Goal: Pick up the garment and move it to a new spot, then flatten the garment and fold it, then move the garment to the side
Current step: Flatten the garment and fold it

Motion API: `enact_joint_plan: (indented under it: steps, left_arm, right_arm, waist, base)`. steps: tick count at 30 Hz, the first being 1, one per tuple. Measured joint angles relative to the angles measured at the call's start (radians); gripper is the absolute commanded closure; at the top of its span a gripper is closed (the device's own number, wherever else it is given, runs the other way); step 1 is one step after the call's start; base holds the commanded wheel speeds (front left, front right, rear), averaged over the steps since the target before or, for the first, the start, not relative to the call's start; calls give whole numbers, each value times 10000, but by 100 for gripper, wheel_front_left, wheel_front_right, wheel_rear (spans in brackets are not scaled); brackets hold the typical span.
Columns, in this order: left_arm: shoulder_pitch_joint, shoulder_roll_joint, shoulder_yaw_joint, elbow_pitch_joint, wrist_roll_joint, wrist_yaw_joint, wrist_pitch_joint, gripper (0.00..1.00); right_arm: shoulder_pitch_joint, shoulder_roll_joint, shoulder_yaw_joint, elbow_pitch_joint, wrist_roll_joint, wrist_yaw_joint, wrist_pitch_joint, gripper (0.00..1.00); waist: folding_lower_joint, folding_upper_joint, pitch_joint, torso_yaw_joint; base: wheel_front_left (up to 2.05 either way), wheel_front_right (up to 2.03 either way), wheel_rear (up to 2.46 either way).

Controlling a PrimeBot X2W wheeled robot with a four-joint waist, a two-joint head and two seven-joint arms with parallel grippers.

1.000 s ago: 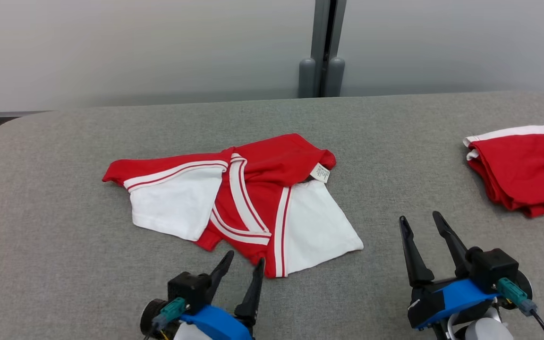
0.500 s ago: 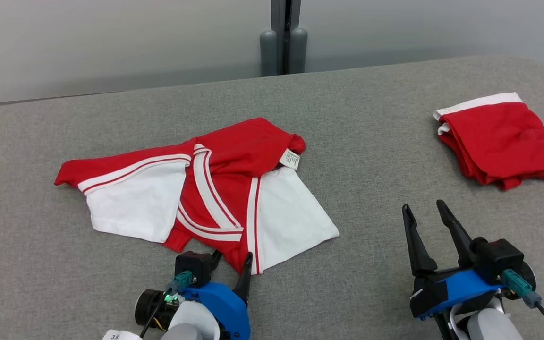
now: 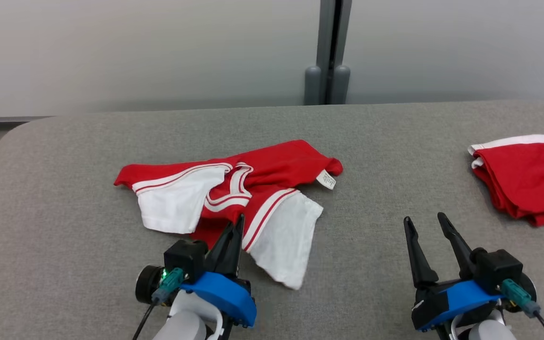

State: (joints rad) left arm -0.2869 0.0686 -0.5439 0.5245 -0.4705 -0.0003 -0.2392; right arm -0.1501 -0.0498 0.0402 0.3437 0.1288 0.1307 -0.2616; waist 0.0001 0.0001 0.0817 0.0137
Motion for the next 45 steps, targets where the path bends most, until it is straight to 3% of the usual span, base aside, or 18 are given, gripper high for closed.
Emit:
enact_joint_plan:
  steps: [10, 16, 26, 32, 34, 35, 36, 37, 45]
  left_arm:
    - [1859, 1469, 633, -3699, 73, 932, 387, 100]
    - [3101, 2408, 1505, -4757, -384, 1603, 940, 100]
    - [4544, 2872, 2441, -5350, -988, 2309, 1110, 100]
    - [4667, 2941, 2849, -4259, -1289, 2460, 903, 100]
    - [4645, 2924, 2823, -3854, -1356, 2301, 886, 100]
    - [4606, 2863, 2792, -3678, -1409, 2230, 880, 69]
    - [4525, 2782, 2721, -3503, -1463, 2111, 878, 44]
    - [4438, 2685, 2681, -3342, -1519, 2010, 874, 1]
    - [3566, 2268, 2288, -2382, -1409, 1576, 416, 0]
  right_arm:
    - [413, 0, 0, 221, 153, 0, -2, 0]
    - [433, 2, 40, 211, 224, 0, -2, 0]
    - [463, 0, -297, 222, 79, 0, -2, 0]
    - [454, 2, -301, 286, 56, 0, -2, 0]
    - [449, 0, -301, 293, 56, 0, -2, 0]
    - [438, 2, -301, 309, 54, 0, 0, 0]
    - [415, 0, -290, 326, 54, 0, -2, 0]
    - [402, 2, -284, 336, 52, 0, 0, 0]
    - [372, 2, -240, 405, 38, 0, -2, 0]
  waist:
    - [-3, 0, -764, 709]
    - [-3, 0, -726, 724]
    - [-2, 0, -510, 652]
    - [-2, 0, -544, 630]
    - [-2, 0, -555, 632]
    - [-1, 0, -562, 635]
    - [-1, 0, -572, 633]
    - [-1, 0, -578, 631]
    - [-1, 0, -579, 639]
  base:
    - [0, 0, 0]
    - [0, 0, 0]
    - [0, 0, 0]
    - [0, 0, 0]
    - [0, 0, 0]
    - [0, 0, 0]
    - [0, 0, 0]
    - [0, 0, 0]
    - [0, 0, 0]
